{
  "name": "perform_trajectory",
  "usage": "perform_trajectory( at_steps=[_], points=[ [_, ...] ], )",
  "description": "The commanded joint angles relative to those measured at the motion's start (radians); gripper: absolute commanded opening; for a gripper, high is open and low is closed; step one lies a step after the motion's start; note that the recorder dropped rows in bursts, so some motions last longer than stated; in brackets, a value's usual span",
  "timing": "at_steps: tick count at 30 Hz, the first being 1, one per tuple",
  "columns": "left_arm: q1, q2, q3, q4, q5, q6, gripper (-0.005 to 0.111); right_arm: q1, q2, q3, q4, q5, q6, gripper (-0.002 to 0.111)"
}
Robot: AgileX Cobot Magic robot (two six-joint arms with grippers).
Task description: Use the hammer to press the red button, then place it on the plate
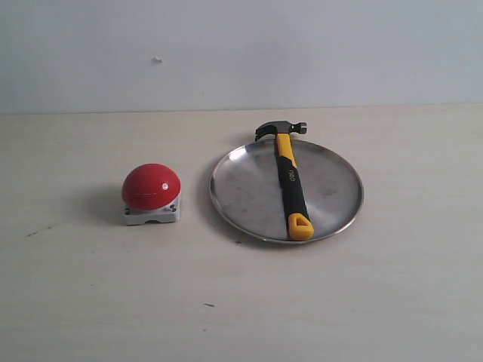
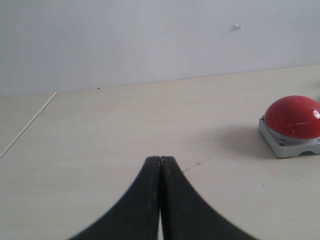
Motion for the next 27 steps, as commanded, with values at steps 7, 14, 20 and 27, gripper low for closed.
perform_trajectory(
  at_steps=[7, 14, 20, 27],
  points=[
    [0.002, -0.007, 0.0, -0.011, -0.003, 0.002, 0.0, -0.005, -0.007, 0.004, -0.008, 0.001, 0.002, 0.0],
    [0.002, -0.007, 0.0, -0.011, -0.003, 0.002, 0.0, -0.005, -0.007, 0.004, -0.008, 0.001, 0.002, 0.0],
    [0.002, -0.007, 0.0, -0.011, -0.003, 0.002, 0.0, -0.005, -0.007, 0.004, -0.008, 0.014, 0.002, 0.0],
    [0.002, -0.007, 0.0, -0.011, -0.003, 0.002, 0.0, -0.005, -0.007, 0.004, -0.008, 0.014, 0.0, 0.0]
  ],
)
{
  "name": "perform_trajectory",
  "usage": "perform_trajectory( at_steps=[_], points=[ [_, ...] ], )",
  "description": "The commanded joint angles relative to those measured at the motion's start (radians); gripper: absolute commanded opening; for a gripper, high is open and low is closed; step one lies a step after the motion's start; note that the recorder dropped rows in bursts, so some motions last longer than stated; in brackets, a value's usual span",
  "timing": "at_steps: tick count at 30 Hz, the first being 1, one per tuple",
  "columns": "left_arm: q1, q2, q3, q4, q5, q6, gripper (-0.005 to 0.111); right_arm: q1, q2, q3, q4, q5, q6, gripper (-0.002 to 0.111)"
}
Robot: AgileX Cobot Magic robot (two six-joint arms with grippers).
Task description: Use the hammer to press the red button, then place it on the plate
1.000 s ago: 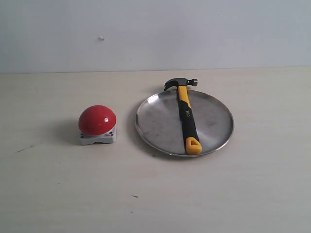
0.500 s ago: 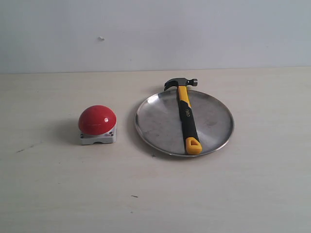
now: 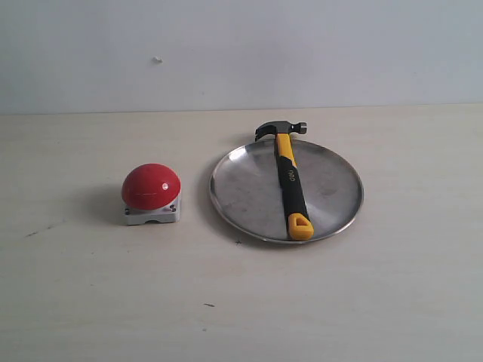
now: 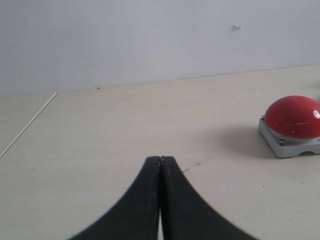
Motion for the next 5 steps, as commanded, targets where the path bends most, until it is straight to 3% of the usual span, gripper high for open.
perform_trajectory(
  at_steps=[1, 5],
  points=[
    [0.002, -0.007, 0.0, -0.011, -0.003, 0.002, 0.0, -0.005, -0.007, 0.004, -0.008, -0.001, -0.003, 0.0],
    [0.002, -0.007, 0.0, -0.011, -0.003, 0.002, 0.0, -0.005, -0.007, 0.004, -0.008, -0.001, -0.003, 0.0]
  ],
)
